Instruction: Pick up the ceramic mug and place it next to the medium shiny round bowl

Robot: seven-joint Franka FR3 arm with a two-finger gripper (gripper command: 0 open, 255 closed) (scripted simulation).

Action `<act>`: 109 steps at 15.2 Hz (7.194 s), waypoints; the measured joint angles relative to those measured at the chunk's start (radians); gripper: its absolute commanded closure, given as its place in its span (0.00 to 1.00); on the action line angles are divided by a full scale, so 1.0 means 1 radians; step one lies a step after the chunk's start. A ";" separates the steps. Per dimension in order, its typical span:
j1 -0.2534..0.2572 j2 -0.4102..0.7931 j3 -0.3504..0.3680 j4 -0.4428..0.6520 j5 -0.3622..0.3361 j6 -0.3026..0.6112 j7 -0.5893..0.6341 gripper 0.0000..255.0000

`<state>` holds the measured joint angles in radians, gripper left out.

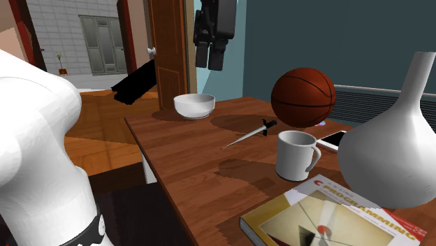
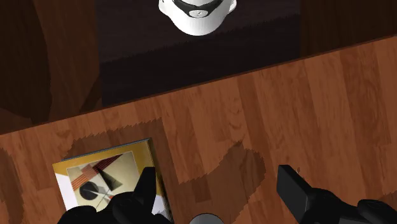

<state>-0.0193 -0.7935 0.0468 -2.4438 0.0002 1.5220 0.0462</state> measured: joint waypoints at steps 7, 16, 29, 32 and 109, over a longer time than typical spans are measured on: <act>0.002 0.154 0.021 -0.004 0.003 0.172 0.017 0.00; -0.001 0.473 0.059 0.079 -0.016 0.439 0.056 0.00; -0.003 0.786 0.080 0.193 -0.069 0.659 0.107 0.00; -0.004 0.797 0.079 0.173 -0.072 0.690 0.110 0.00; 0.261 0.565 0.475 0.413 0.104 0.225 0.685 1.00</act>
<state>0.2421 -0.2284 0.5214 -2.0304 0.1045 1.7470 0.7313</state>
